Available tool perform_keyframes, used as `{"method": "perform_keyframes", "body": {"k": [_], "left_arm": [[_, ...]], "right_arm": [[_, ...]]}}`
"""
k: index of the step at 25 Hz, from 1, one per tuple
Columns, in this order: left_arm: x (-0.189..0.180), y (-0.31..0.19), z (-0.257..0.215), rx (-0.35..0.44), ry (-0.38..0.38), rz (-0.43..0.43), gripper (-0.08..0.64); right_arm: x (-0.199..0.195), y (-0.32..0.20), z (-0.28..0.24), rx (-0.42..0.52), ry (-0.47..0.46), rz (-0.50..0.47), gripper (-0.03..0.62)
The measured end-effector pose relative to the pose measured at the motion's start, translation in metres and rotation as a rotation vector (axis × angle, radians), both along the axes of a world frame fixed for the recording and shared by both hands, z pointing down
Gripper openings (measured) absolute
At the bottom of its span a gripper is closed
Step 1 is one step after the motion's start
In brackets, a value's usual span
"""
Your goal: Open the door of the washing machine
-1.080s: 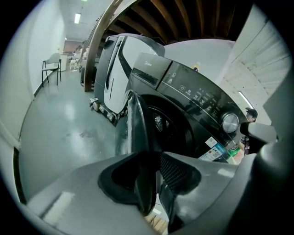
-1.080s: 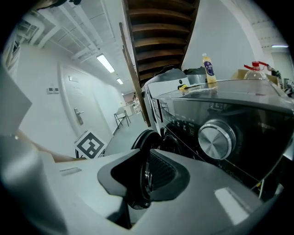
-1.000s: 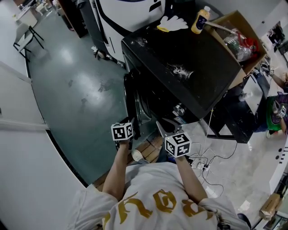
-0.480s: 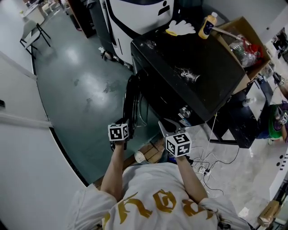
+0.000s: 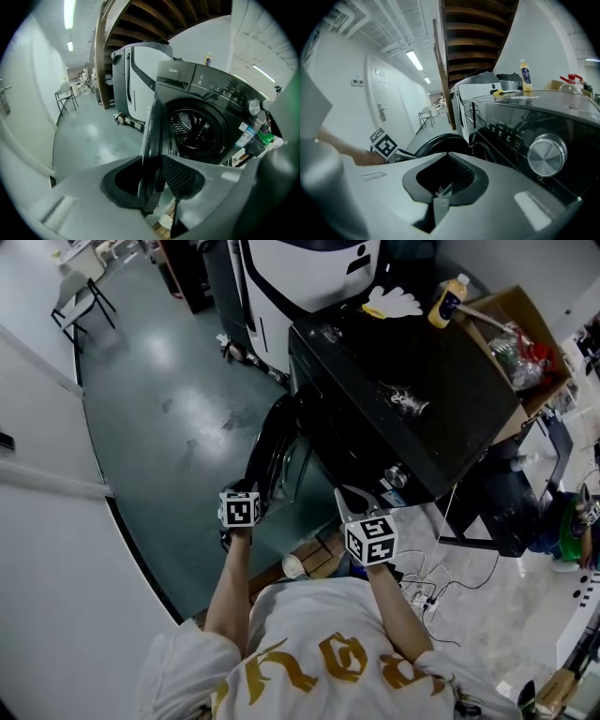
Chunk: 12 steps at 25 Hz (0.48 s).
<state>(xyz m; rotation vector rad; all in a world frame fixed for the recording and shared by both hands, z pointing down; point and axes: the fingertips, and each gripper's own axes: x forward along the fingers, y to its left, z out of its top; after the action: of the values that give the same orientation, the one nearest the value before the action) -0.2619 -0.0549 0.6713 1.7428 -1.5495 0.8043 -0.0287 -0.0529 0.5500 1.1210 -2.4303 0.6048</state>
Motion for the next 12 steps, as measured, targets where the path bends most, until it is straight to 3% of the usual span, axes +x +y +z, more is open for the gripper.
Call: {"method": "perform_keyframes", "body": {"k": [12], "left_arm": [[-0.044,-0.011,0.003,0.013,-0.143,0.012,0.135]], "right_arm": [[-0.009,-0.004,0.005,0.006,0.042,-0.02,0.021]]}}
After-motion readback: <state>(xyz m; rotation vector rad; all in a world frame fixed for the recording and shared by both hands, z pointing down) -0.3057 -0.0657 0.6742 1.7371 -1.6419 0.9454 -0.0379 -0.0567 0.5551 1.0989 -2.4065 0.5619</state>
